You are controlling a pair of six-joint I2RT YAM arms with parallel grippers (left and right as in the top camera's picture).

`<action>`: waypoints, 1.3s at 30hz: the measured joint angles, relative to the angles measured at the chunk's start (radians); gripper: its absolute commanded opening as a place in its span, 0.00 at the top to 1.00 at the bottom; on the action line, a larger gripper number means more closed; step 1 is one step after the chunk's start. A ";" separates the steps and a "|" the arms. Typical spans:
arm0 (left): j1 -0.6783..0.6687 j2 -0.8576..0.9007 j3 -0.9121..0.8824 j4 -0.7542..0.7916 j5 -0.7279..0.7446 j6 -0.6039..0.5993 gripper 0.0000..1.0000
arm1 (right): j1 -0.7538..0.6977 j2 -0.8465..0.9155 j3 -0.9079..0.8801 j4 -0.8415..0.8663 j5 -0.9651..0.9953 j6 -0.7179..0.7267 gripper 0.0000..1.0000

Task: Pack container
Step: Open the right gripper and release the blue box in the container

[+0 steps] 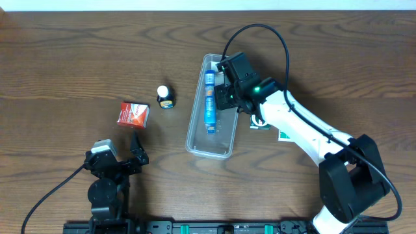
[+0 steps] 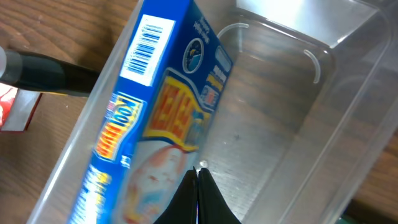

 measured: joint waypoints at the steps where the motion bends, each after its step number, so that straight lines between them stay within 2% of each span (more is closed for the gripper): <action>1: 0.000 0.000 0.000 0.000 0.000 0.000 0.02 | -0.002 0.000 -0.001 0.002 -0.005 -0.012 0.99; 8: 0.000 0.000 0.000 0.000 0.000 0.000 0.02 | -0.001 -0.002 -0.002 -0.030 -0.004 -0.051 0.99; 15: 0.000 0.000 0.000 0.000 0.000 0.000 0.02 | 0.002 -0.008 -0.002 0.114 -0.146 -0.115 0.99; 27: 0.000 0.000 0.000 0.000 0.000 0.000 0.02 | 0.071 0.008 -0.002 0.179 -0.205 -0.127 0.99; 34: 0.000 0.000 0.000 0.000 0.000 0.000 0.02 | 0.068 0.018 -0.002 0.077 -0.109 -0.127 0.99; 39: 0.000 0.000 0.000 0.000 0.000 0.000 0.02 | 0.026 0.001 -0.003 -0.058 0.005 -0.127 0.99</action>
